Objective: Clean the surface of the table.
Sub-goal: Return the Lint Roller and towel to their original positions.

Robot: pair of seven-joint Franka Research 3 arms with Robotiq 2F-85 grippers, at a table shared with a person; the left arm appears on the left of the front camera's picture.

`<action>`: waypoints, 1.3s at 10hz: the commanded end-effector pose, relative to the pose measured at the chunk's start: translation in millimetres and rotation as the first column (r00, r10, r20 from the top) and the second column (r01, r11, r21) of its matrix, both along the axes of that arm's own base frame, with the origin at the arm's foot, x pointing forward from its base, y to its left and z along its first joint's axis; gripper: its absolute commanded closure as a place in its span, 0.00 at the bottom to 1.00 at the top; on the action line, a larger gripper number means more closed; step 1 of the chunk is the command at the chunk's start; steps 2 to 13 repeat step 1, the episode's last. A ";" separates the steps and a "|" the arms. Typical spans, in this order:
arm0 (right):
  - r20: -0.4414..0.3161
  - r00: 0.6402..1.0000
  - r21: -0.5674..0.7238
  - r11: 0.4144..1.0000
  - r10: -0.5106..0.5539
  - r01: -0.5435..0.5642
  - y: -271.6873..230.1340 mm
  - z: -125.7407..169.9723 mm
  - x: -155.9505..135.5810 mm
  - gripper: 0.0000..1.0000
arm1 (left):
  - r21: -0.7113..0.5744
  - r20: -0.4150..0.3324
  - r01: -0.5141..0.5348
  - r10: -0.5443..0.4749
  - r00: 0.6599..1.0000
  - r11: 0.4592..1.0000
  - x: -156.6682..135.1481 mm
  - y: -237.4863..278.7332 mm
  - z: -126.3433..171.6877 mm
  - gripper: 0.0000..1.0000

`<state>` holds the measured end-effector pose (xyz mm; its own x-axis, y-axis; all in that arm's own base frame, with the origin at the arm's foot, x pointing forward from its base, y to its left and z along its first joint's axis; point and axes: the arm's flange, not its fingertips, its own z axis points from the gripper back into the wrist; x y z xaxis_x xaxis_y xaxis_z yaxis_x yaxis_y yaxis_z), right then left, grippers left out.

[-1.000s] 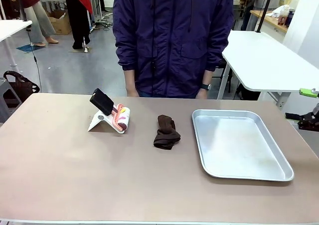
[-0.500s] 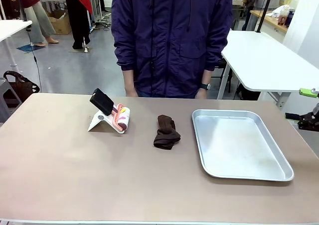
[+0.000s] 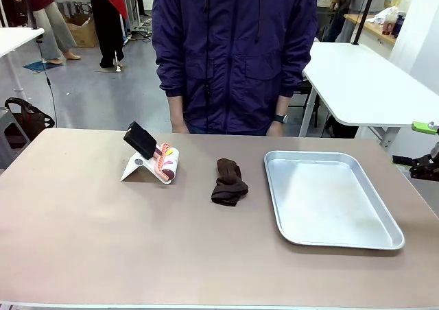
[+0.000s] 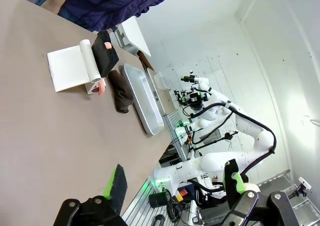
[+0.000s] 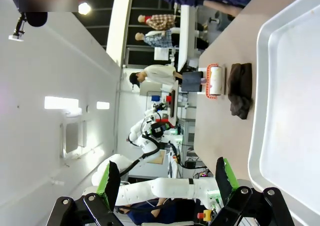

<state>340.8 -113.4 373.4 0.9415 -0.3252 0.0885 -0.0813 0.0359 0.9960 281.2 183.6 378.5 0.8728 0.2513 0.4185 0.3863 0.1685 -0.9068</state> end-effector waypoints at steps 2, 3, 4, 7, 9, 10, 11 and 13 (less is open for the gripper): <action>-0.009 1.000 0.009 1.000 0.003 -0.003 2.4 6.7 0.7 0.00 | -0.001 0.001 -0.012 0.012 1.000 1.000 -1.6 -2.5 2.0 0.00; -0.009 1.000 0.009 1.000 0.003 -0.003 2.4 6.7 0.7 0.00 | -0.001 0.001 -0.012 0.012 1.000 1.000 -1.6 -2.5 2.0 0.00; -0.009 1.000 0.009 1.000 0.003 -0.003 2.4 6.7 0.7 0.00 | -0.001 0.001 -0.012 0.012 1.000 1.000 -1.6 -2.5 2.0 0.00; -0.009 1.000 0.009 1.000 0.003 -0.003 2.4 6.7 0.7 0.00 | -0.001 0.001 -0.012 0.012 1.000 1.000 -1.6 -2.5 2.0 0.00; -0.009 1.000 0.009 1.000 0.003 -0.003 2.4 6.7 0.7 0.00 | -0.001 0.001 -0.012 0.012 1.000 1.000 -1.6 -2.5 2.0 0.00; -0.009 1.000 0.009 1.000 0.003 -0.003 2.4 6.7 0.7 0.00 | -0.001 0.001 -0.012 0.012 1.000 1.000 -1.6 -2.5 2.0 0.00; -0.009 1.000 0.009 1.000 0.003 -0.003 2.4 6.7 0.7 0.00 | -0.001 0.001 -0.012 0.012 1.000 1.000 -1.6 -2.5 2.0 0.00; -0.009 1.000 0.009 1.000 0.003 -0.003 2.4 6.7 0.7 0.00 | -0.001 0.001 -0.012 0.012 1.000 1.000 -1.6 -2.5 2.0 0.00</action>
